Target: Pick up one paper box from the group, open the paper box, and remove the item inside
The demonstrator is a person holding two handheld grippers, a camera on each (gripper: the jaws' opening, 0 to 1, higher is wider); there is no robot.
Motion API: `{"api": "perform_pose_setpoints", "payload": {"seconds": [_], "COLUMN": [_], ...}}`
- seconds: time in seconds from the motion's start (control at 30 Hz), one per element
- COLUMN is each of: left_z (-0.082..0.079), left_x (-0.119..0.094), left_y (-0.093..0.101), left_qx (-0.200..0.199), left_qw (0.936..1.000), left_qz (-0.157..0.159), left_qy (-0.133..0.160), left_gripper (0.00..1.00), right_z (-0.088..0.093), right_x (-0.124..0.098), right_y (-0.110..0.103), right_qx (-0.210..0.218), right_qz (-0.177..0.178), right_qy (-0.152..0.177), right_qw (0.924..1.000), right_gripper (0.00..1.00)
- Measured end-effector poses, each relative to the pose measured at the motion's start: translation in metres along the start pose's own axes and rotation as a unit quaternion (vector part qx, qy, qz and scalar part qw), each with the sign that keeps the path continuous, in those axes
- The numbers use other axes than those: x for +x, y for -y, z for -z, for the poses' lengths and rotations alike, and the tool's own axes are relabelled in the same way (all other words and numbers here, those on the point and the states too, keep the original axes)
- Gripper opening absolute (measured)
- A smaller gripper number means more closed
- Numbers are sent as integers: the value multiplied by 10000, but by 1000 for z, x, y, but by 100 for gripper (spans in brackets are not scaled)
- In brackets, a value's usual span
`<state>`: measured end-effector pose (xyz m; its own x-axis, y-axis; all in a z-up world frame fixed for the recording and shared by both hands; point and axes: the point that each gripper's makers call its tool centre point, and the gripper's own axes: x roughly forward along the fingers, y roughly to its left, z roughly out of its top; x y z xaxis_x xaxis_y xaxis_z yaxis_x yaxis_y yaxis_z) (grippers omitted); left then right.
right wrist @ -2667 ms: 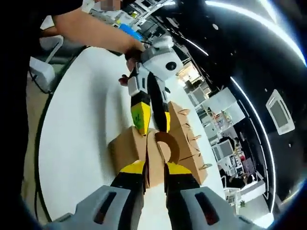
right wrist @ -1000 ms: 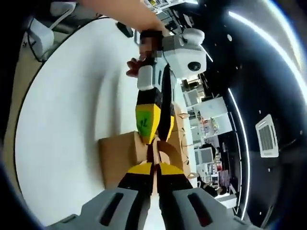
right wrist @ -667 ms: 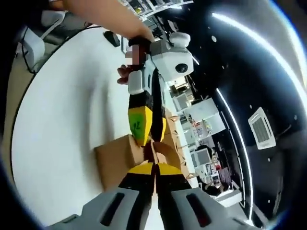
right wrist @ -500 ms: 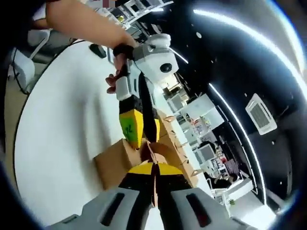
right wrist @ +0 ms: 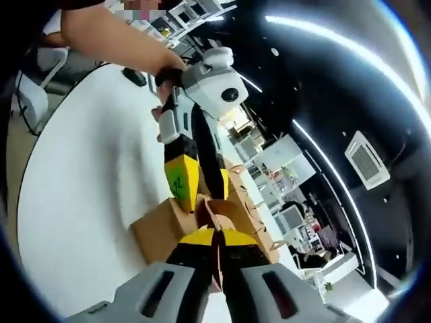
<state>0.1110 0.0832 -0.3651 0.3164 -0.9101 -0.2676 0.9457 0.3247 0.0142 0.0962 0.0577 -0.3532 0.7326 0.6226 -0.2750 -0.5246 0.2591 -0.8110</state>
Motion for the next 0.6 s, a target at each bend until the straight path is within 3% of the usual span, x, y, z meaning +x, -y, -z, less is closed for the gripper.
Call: {"api": "perform_pose_setpoints", "payload": {"seconds": [0.07,0.2,0.37,0.6], "left_z": [1,1,2,3], "left_x": [0,0,0,0], "left_y": [-7,-7,-8,-6], "left_qx": [-114,-148,-177,-204], "left_qw": [9999,9998,9996,9997], "left_qz": [-115,-112,-92,-13], "left_qy": [-5,-68,-180,-128], "left_gripper": [50,50,49,47], "right_z": [-3,-15,-18,-16], "right_x": [1,5,16,15], "right_y": [-1,-3,-9,-8], "right_qx": [-111,-231,-655,-549], "right_qz": [-57,-259,-361,-421], "right_qy": [23,131,-25,-149], "right_qw": [9999,9993,9972,9975], "right_gripper": [5,11,3,3]}}
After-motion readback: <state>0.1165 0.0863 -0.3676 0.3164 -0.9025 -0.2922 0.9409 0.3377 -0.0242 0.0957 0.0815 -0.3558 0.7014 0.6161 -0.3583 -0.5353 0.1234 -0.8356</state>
